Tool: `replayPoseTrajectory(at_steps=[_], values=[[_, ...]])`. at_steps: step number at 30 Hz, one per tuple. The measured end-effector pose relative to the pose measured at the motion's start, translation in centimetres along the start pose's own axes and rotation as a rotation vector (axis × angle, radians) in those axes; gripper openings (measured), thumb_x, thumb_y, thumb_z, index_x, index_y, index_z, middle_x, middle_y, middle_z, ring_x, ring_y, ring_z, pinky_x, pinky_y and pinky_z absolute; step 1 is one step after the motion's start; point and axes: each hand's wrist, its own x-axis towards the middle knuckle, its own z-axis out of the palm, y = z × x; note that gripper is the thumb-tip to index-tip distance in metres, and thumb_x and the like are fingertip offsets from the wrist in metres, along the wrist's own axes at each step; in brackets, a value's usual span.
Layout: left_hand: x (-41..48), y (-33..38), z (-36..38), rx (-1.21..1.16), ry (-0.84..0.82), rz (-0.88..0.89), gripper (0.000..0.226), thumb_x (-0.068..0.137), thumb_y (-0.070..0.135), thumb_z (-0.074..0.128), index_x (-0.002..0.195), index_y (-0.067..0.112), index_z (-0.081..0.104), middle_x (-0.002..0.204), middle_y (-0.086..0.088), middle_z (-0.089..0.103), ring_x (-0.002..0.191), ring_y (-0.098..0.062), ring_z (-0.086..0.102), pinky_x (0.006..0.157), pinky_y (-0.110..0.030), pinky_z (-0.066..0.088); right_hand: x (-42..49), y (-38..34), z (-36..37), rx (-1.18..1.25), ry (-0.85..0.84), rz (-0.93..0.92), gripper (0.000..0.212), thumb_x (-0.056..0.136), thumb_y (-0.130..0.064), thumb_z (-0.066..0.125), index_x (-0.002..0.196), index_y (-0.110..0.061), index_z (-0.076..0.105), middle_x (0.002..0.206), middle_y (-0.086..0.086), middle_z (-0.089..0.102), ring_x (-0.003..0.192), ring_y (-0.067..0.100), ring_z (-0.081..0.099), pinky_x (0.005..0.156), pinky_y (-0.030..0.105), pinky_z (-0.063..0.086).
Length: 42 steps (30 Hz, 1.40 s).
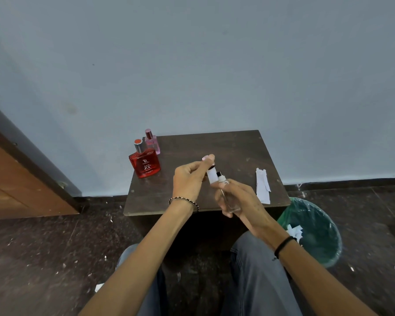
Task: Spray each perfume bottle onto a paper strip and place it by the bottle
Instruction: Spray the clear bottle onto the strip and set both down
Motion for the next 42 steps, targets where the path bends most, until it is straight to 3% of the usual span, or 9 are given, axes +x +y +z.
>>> replayPoseTrajectory(at_steps=[7, 12, 14, 18, 20, 23, 26, 32, 42], values=[[-0.5, -0.6, -0.3, -0.123, -0.019, -0.11, 0.028, 0.083, 0.04, 0.077, 0.086, 0.013, 0.082, 0.089, -0.01, 0.08, 0.095, -0.024, 0.075, 0.095, -0.037, 0.057, -0.1, 0.1, -0.7, 0.159, -0.016, 0.041, 0.042, 0.098, -0.03, 0.045, 0.116, 0.001, 0.067, 0.074, 0.007, 0.059, 0.049, 0.011, 0.039, 0.046, 0.025, 0.03], [-0.5, -0.7, -0.5, -0.21, -0.07, -0.156, 0.031, 0.083, 0.035, 0.078, 0.09, 0.005, 0.079, 0.096, -0.013, 0.079, 0.095, -0.025, 0.076, 0.096, -0.043, 0.057, 0.1, 0.2, -1.2, 0.335, -0.047, 0.051, 0.03, 0.095, -0.026, 0.045, 0.108, -0.012, 0.069, 0.069, 0.017, 0.065, 0.031, 0.011, 0.036, 0.034, 0.02, 0.027], [-0.4, -0.7, -0.6, -0.235, -0.084, -0.168, 0.029, 0.084, 0.034, 0.078, 0.089, 0.005, 0.079, 0.097, -0.014, 0.079, 0.096, -0.027, 0.076, 0.096, -0.044, 0.057, 0.2, 0.1, -1.2, 0.369, -0.031, 0.022, 0.031, 0.096, -0.024, 0.045, 0.119, -0.011, 0.063, 0.078, 0.021, 0.071, 0.029, 0.012, 0.039, 0.032, 0.02, 0.027], [-0.4, -0.6, -0.7, -0.261, -0.086, -0.205, 0.029, 0.084, 0.032, 0.078, 0.091, 0.004, 0.078, 0.099, -0.013, 0.079, 0.095, -0.026, 0.076, 0.095, -0.042, 0.057, 0.2, -0.4, -0.8, 0.053, 0.085, -0.039, 0.032, 0.102, -0.017, 0.042, 0.129, -0.024, 0.059, 0.09, 0.019, 0.072, 0.039, 0.014, 0.039, 0.038, 0.021, 0.028], [-0.4, -0.5, -0.7, -0.281, -0.085, -0.226, 0.029, 0.084, 0.031, 0.078, 0.092, 0.002, 0.078, 0.1, -0.015, 0.079, 0.096, -0.026, 0.076, 0.094, -0.041, 0.058, 0.4, -0.5, -0.5, -0.155, 0.158, -0.093, 0.029, 0.102, -0.016, 0.047, 0.122, -0.03, 0.062, 0.086, 0.02, 0.071, 0.043, 0.015, 0.04, 0.041, 0.021, 0.031], [-0.5, -0.3, -0.6, -0.326, -0.103, -0.257, 0.03, 0.084, 0.029, 0.078, 0.094, 0.0, 0.077, 0.1, -0.017, 0.078, 0.097, -0.029, 0.076, 0.092, -0.04, 0.059, 0.9, -0.5, -0.2, -0.499, 0.249, -0.227, 0.024, 0.1, -0.02, 0.052, 0.118, -0.033, 0.061, 0.077, 0.01, 0.069, 0.056, 0.013, 0.058, 0.05, 0.025, 0.05], [-0.6, 0.1, -0.6, -0.366, -0.119, -0.284, 0.032, 0.086, 0.026, 0.077, 0.099, -0.003, 0.075, 0.099, -0.019, 0.078, 0.093, -0.028, 0.077, 0.083, -0.035, 0.062, 1.3, -0.3, 0.3, -0.737, 0.268, -0.347, 0.025, 0.098, -0.019, 0.054, 0.12, -0.028, 0.058, 0.067, -0.005, 0.063, 0.06, 0.006, 0.058, 0.053, 0.014, 0.046], [-0.6, 0.7, -0.8, -0.398, -0.134, -0.323, 0.037, 0.087, 0.026, 0.076, 0.107, -0.004, 0.072, 0.102, -0.02, 0.077, 0.095, -0.027, 0.076, 0.081, -0.033, 0.063, 1.9, 0.1, 0.7, -0.931, 0.267, -0.453, 0.026, 0.099, -0.021, 0.056, 0.125, -0.022, 0.054, 0.072, -0.011, 0.061, 0.062, 0.013, 0.061, 0.055, 0.014, 0.047], [-0.4, 0.8, -1.1, -0.399, -0.153, -0.359, 0.035, 0.087, 0.026, 0.076, 0.107, -0.003, 0.072, 0.103, -0.018, 0.077, 0.097, -0.027, 0.075, 0.077, -0.03, 0.063, 2.5, 0.2, 0.9, -1.019, 0.289, -0.491, 0.028, 0.098, -0.026, 0.05, 0.123, -0.015, 0.056, 0.076, 0.005, 0.068, 0.059, 0.018, 0.063, 0.056, 0.037, 0.057]])
